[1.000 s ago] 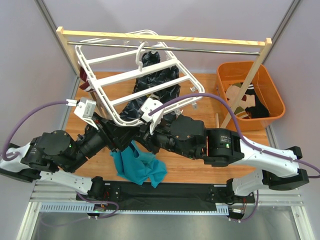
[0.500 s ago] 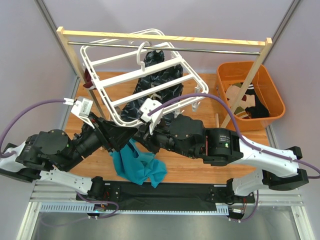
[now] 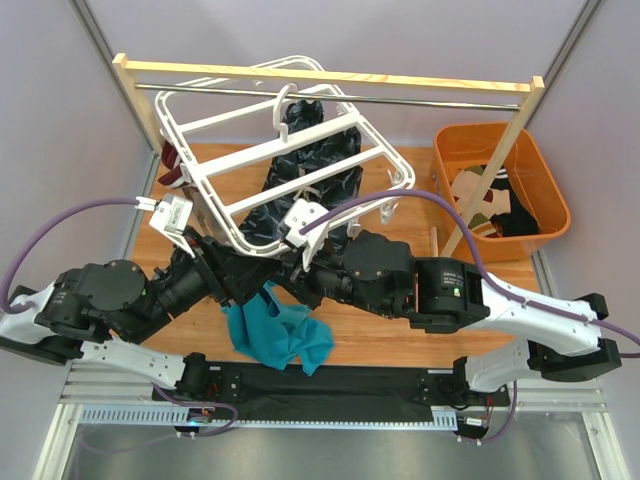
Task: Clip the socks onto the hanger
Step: Open the clamp at the hanger.
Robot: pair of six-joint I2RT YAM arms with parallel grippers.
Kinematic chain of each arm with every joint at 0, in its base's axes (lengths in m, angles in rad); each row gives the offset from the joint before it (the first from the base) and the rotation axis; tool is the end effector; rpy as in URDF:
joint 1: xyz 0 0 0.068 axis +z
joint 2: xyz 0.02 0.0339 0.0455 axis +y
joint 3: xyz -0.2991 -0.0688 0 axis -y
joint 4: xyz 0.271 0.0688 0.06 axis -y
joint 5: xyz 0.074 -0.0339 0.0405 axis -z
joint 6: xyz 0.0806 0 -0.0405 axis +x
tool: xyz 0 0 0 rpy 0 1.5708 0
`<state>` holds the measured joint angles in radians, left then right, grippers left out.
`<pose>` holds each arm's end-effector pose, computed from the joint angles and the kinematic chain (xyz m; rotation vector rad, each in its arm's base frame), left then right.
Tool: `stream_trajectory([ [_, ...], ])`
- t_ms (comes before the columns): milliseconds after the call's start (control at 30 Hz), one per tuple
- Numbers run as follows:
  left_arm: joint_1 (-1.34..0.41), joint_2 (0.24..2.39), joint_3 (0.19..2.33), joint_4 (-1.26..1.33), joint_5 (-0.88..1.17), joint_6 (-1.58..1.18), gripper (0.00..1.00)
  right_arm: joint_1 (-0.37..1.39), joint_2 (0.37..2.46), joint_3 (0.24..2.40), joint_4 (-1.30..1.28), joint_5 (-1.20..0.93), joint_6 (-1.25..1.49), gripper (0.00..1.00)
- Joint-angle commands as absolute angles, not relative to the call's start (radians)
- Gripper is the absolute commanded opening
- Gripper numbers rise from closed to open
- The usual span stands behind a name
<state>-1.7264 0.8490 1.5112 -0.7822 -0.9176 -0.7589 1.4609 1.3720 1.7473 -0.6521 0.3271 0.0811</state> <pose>0.0444 -0.1298 0.5372 0.1253 1.7626 -1.1009 0.0626 0.3308 0.5208 -1.0211 1.6076 0.7712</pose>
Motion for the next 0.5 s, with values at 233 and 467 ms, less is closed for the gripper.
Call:
stream_trajectory([
  [233, -1.727, 0.785, 1.398, -0.674, -0.911, -0.856, 0.63, 1.468, 1.313, 1.651, -0.555, 0.324, 0.037, 0.0],
  [467, -1.729, 0.79, 1.396, -0.67, -0.934, -0.891, 0.62, 1.468, 1.324, 1.657, -0.551, 0.305, 0.035, 0.0],
])
